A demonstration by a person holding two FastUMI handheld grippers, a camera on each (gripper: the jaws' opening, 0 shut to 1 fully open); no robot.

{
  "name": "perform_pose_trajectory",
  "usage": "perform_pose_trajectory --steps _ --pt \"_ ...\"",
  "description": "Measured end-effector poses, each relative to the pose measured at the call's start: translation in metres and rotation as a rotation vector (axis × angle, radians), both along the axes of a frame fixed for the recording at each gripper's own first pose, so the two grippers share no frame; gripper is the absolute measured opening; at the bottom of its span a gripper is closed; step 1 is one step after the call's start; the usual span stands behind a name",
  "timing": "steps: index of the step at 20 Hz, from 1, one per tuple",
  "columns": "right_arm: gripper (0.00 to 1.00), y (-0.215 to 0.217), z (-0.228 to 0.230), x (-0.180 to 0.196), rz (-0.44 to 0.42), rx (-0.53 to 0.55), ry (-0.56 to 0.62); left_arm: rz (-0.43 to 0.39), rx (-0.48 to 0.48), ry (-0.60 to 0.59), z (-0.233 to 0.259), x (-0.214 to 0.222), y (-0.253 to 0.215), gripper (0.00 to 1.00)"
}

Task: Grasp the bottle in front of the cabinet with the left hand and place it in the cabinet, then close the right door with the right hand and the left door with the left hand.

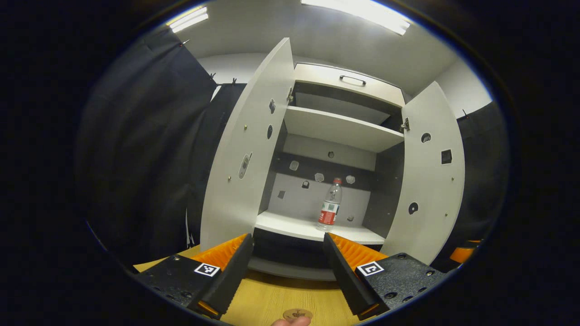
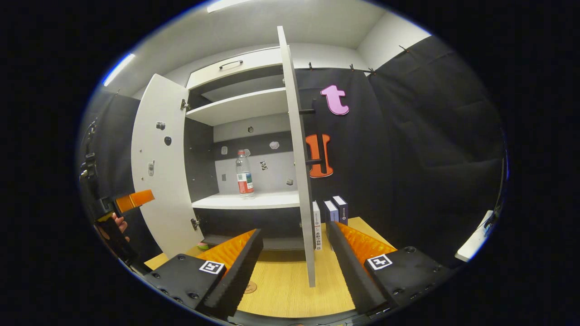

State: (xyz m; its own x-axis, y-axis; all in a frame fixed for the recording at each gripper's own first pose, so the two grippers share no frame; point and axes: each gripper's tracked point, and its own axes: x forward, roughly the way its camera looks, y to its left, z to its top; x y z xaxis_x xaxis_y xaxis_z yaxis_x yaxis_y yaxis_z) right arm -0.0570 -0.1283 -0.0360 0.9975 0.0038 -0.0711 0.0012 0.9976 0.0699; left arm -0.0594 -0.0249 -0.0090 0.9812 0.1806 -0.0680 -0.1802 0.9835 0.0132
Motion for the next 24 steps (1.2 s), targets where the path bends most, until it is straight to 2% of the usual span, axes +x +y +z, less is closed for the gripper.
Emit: perform_pose_trajectory --steps 2,5,6,12,16,19,24 --pt "0.98 0.0 -0.002 0.001 0.003 0.029 0.005 0.006 0.011 0.013 -0.011 -0.006 0.001 0.95" --pt "0.98 -0.006 0.001 0.003 0.008 0.059 0.009 0.022 0.084 -0.008 -0.009 -0.005 0.009 0.92" --pt "0.98 -0.014 0.008 0.005 -0.005 0.054 0.0 0.023 0.097 -0.01 -0.008 -0.006 0.009 0.95" --pt "0.98 -0.099 0.08 0.035 -0.179 0.048 -0.12 0.009 0.112 -0.039 -0.003 -0.005 0.011 0.95" --pt "0.98 -0.137 0.107 0.076 -0.199 0.063 -0.145 -0.02 0.069 -0.041 -0.001 -0.004 0.009 0.94" --pt "0.98 -0.141 0.117 0.1 -0.179 0.051 -0.145 -0.029 0.048 -0.034 -0.003 -0.005 0.01 0.95" --pt "0.98 -0.13 0.118 0.116 -0.171 0.019 -0.138 -0.047 0.053 -0.04 -0.002 -0.003 0.014 0.95"
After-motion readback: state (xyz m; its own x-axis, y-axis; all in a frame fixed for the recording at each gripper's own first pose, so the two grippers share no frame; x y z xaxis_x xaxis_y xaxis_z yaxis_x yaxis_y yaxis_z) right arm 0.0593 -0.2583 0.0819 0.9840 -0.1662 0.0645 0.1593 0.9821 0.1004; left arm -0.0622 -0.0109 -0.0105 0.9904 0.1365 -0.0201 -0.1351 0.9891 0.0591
